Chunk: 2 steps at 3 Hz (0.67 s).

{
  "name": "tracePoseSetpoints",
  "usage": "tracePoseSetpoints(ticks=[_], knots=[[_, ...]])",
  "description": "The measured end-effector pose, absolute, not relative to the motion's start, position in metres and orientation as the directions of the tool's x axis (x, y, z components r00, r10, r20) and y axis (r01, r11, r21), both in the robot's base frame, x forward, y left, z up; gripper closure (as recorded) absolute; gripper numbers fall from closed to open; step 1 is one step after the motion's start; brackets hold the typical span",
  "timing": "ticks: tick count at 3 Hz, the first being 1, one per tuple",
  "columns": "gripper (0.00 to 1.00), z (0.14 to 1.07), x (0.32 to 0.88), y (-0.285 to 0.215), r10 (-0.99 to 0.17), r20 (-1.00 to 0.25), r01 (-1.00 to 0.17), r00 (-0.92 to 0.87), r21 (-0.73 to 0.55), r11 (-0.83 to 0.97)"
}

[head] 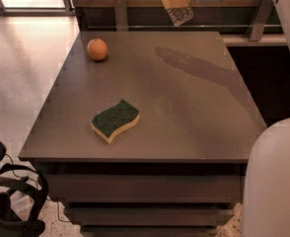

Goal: Place water bottle upright

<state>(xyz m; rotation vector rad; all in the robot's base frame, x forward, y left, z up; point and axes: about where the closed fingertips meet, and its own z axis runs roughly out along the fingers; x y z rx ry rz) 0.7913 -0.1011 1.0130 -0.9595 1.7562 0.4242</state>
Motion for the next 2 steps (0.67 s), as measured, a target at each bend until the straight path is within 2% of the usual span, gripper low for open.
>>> tracePoseSetpoints(ticks=[2], knots=[[1.0, 0.977, 0.805, -0.081, -0.385, -0.922, -0.831, -0.046, -0.178, 0.527]])
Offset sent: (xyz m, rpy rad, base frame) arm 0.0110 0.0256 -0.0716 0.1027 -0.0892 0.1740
